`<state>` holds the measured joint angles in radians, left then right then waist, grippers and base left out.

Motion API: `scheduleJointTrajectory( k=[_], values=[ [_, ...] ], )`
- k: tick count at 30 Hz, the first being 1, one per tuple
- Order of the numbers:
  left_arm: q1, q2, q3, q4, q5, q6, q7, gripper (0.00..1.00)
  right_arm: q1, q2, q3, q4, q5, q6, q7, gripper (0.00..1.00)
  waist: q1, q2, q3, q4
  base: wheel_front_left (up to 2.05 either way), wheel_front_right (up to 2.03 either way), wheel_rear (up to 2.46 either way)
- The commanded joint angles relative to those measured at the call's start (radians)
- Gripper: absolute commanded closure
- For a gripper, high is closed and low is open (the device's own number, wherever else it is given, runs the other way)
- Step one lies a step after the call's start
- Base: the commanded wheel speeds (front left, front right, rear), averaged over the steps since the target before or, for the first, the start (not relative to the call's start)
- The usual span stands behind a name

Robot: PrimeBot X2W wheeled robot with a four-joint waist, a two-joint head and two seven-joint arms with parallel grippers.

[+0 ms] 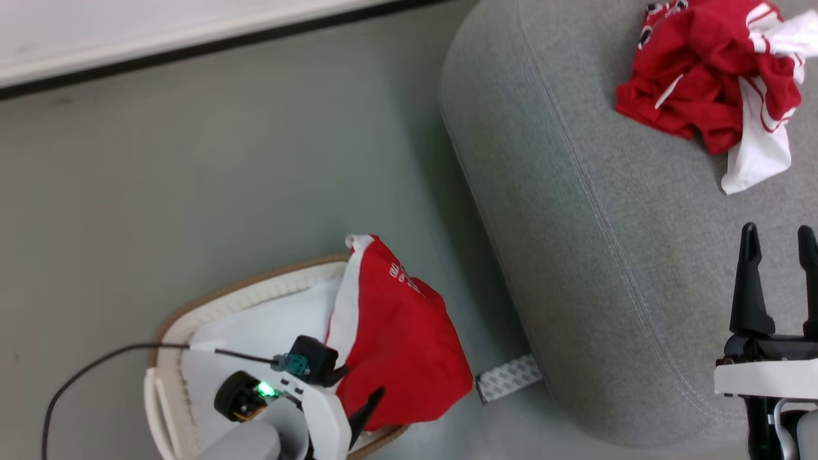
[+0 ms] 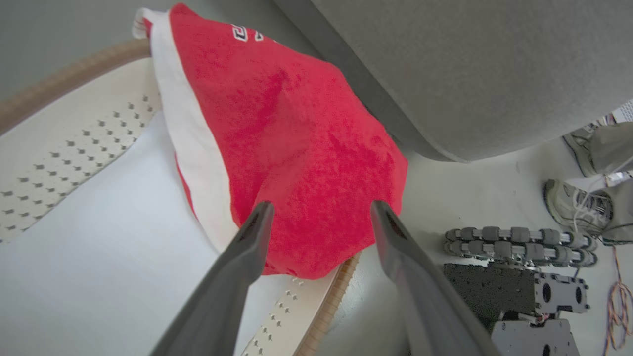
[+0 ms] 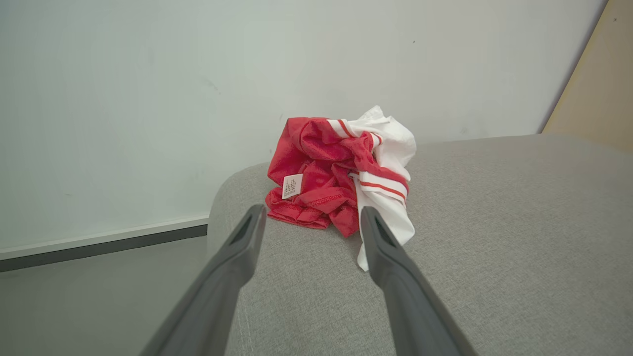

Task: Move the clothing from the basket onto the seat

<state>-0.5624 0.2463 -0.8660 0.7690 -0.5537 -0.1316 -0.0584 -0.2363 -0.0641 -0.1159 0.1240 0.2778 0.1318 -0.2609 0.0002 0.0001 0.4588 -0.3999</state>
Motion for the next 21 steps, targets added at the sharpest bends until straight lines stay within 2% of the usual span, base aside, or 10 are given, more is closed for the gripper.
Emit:
scheduleJointTrajectory(
  k=[1,5,11,18,21],
  values=[
    [-0.028,0.037,-0.041,-0.007,-0.052,0.001,0.025,0.00,-0.019,0.005,-0.004,-0.013,0.007,-0.002,-0.002,0.00,-0.0002,-0.0001,0.062,-0.043,0.00,0.00,0.00],
    [-0.082,0.093,-0.156,-0.027,-0.169,0.001,0.083,0.00,-0.036,0.014,0.000,-0.026,0.015,-0.002,-0.002,0.00,-0.0002,-0.0001,0.121,-0.066,0.00,0.00,0.00],
    [-0.162,0.159,-0.269,-0.007,-0.284,0.001,0.154,0.00,-0.062,0.017,0.018,-0.033,0.064,-0.002,-0.002,0.00,-0.0002,-0.0001,0.208,-0.096,0.00,0.00,0.00],
    [-0.226,0.210,-0.362,-0.007,-0.389,0.001,0.241,0.00,-0.089,0.017,0.047,-0.036,0.120,-0.002,-0.002,0.00,-0.0002,-0.0001,0.295,-0.133,0.00,0.00,0.00],
    [-0.251,0.212,-0.387,-0.016,-0.409,0.001,0.260,0.00,-0.085,0.017,0.047,-0.044,0.130,-0.002,-0.002,0.00,-0.0002,-0.0001,0.319,-0.131,0.00,0.00,0.00]
  ],
)
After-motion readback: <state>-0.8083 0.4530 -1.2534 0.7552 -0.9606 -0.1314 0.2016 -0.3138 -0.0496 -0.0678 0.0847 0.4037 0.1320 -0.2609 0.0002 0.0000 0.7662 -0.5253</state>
